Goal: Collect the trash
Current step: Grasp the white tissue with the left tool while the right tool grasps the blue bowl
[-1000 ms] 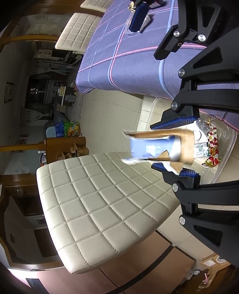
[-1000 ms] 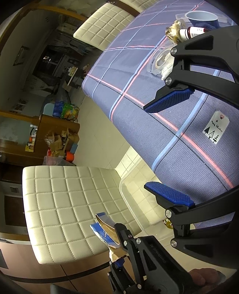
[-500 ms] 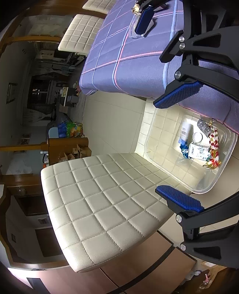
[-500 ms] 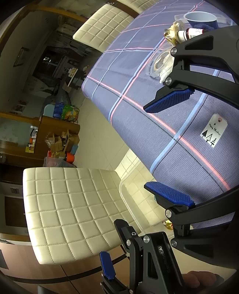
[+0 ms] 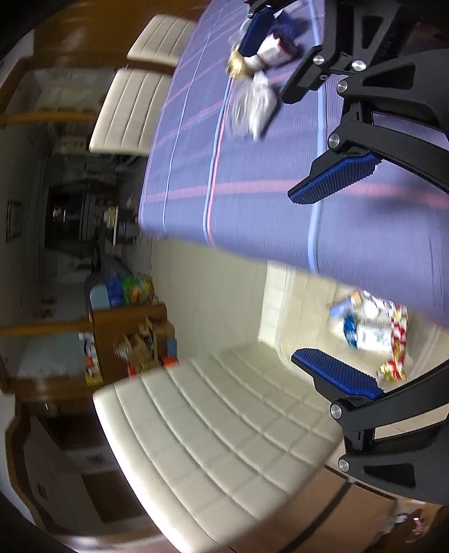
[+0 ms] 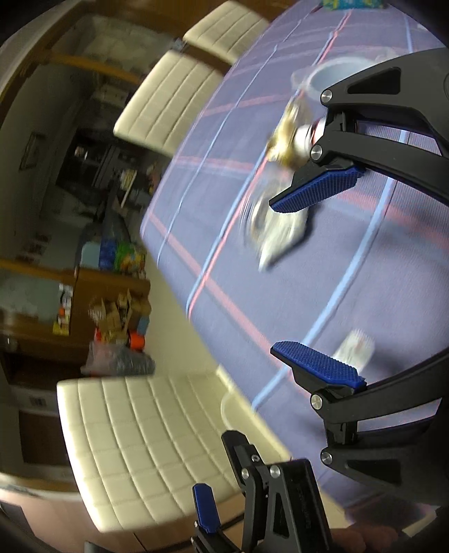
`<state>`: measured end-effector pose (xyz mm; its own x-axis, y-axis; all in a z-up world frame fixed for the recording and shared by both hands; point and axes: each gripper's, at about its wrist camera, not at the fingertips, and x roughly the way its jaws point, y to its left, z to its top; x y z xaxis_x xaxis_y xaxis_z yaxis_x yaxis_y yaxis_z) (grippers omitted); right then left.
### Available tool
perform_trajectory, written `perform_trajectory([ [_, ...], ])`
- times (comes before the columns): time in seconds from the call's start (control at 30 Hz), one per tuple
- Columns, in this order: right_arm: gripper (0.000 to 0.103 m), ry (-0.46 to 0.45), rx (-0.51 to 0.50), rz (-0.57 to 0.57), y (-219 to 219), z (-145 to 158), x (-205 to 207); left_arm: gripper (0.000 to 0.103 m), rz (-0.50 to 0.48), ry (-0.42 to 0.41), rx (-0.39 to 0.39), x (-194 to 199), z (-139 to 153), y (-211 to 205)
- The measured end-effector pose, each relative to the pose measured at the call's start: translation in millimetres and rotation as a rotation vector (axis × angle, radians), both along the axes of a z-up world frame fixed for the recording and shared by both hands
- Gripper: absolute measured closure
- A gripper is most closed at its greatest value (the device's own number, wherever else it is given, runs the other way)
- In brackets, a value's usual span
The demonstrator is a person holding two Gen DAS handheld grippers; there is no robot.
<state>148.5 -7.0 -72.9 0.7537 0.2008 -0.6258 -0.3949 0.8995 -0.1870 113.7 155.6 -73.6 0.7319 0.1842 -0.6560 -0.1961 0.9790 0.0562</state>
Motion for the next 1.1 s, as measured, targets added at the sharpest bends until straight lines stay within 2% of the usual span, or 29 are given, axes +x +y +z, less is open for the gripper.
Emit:
perform_trajectory([
  [0.27, 0.027, -0.012, 0.017, -0.214, -106.1, 1.4, 9.1, 0.020, -0.209, 0.019, 0.014, 24.1, 0.0, -96.8],
  [0.43, 0.027, 0.017, 0.044, -0.292, -147.7, -6.3, 15.6, 0.019, -0.266, 0.046, 0.038, 42.4, -5.1, -139.1],
  [0.6, 0.026, 0.061, 0.085, -0.309, -169.8, -17.6, 25.6, 0.019, -0.265, 0.084, 0.022, 62.5, -13.0, -153.2],
  [0.67, 0.023, 0.067, 0.096, -0.312, -173.7, -19.7, 30.6, 0.019, -0.260, 0.100, 0.015, 71.4, -17.3, -155.2],
  [0.83, 0.021, 0.083, 0.107, -0.323, -177.6, -24.8, 41.3, 0.019, -0.233, 0.139, 0.038, 95.0, -30.0, -157.8],
  [0.97, 0.021, 0.140, 0.130, -0.333, -180.2, -36.0, 53.1, 0.019, -0.220, 0.166, 0.049, 105.1, -37.7, -156.9],
  [1.03, 0.021, 0.185, 0.145, -0.339, -182.9, -43.9, 61.1, 0.020, -0.224, 0.172, 0.057, 107.3, -41.3, -157.5],
  [1.07, 0.027, 0.201, 0.160, -0.332, -183.7, -45.8, 63.1, 0.020, -0.228, 0.172, 0.067, 107.3, -42.8, -158.9],
  [1.1, 0.028, 0.204, 0.167, -0.331, -184.4, -46.4, 62.9, 0.020, -0.231, 0.172, 0.074, 107.0, -43.6, -160.0],
])
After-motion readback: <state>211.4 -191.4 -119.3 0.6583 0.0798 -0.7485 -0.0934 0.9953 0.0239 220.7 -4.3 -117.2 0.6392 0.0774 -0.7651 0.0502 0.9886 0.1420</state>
